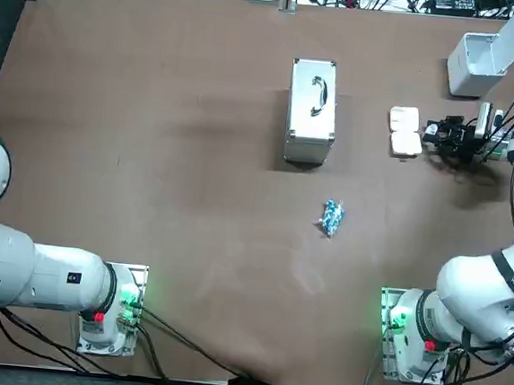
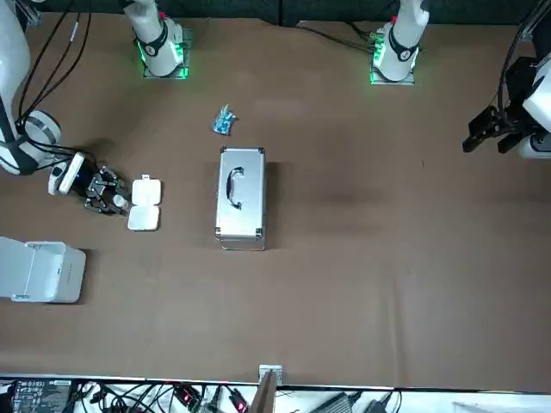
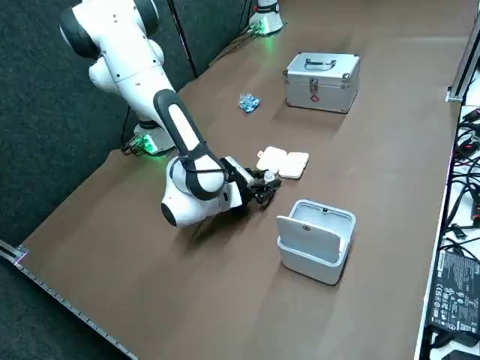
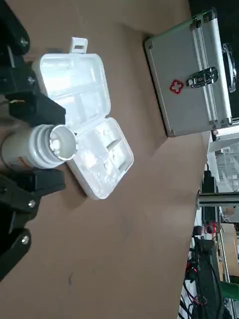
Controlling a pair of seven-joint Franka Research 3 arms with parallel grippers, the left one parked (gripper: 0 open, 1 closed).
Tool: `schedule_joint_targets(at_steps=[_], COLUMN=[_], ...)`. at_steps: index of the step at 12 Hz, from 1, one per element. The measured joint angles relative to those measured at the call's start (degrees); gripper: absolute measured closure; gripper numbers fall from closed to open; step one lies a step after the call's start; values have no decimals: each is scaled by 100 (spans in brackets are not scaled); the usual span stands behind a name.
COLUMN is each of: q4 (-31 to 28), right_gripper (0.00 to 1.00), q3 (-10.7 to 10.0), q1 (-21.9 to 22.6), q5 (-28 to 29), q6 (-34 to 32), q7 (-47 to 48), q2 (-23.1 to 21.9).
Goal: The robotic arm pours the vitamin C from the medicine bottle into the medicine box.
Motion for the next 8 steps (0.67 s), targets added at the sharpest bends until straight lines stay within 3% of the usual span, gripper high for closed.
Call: schedule_joint_targets(at_steps=[3,8], q4=[52,174], right_gripper=[34,34], q3=[0,-98], q1=[-1,-21], q5=[12,-34], q6=[-20,-4], q7=[0,95], q2=[11,-254])
